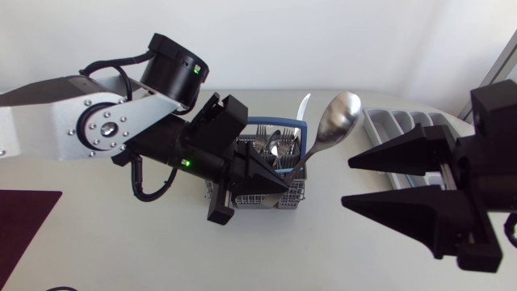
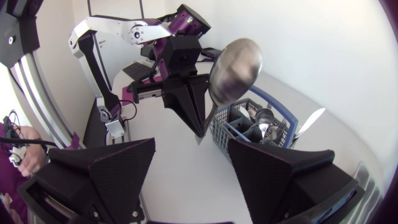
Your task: Sort the cutlery from the basket into the organizer compartments.
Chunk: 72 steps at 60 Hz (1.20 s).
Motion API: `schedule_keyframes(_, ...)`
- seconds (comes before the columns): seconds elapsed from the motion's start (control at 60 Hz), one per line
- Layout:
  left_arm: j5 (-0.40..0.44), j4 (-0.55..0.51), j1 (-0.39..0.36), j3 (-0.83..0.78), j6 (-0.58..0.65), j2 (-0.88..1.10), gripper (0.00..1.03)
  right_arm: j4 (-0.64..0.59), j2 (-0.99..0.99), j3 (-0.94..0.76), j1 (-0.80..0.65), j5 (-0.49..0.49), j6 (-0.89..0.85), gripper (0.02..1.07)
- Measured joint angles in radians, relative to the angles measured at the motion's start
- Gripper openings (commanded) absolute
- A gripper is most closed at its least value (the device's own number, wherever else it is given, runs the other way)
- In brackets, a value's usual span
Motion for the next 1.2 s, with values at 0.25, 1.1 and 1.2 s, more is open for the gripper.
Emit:
schedule_keyframes(0.25, 0.051, 0.0, -0.007, 0.026, -0.04, 0.003, 0.03, 0.144, 0.042, -0.049, 0.099, 0.082, 0.077, 0.83)
schedule_keyframes(1.1, 0.117, 0.044, -0.003, 0.033, -0.105, 0.004, 0.03, 0.346, 0.181, -0.049, 0.143, 0.081, 0.13, 0.08)
schedule_keyframes(1.2, 0.119, 0.052, -0.002, 0.034, -0.112, 0.005, 0.03, 0.354, 0.184, -0.049, 0.148, 0.071, 0.13, 0.08)
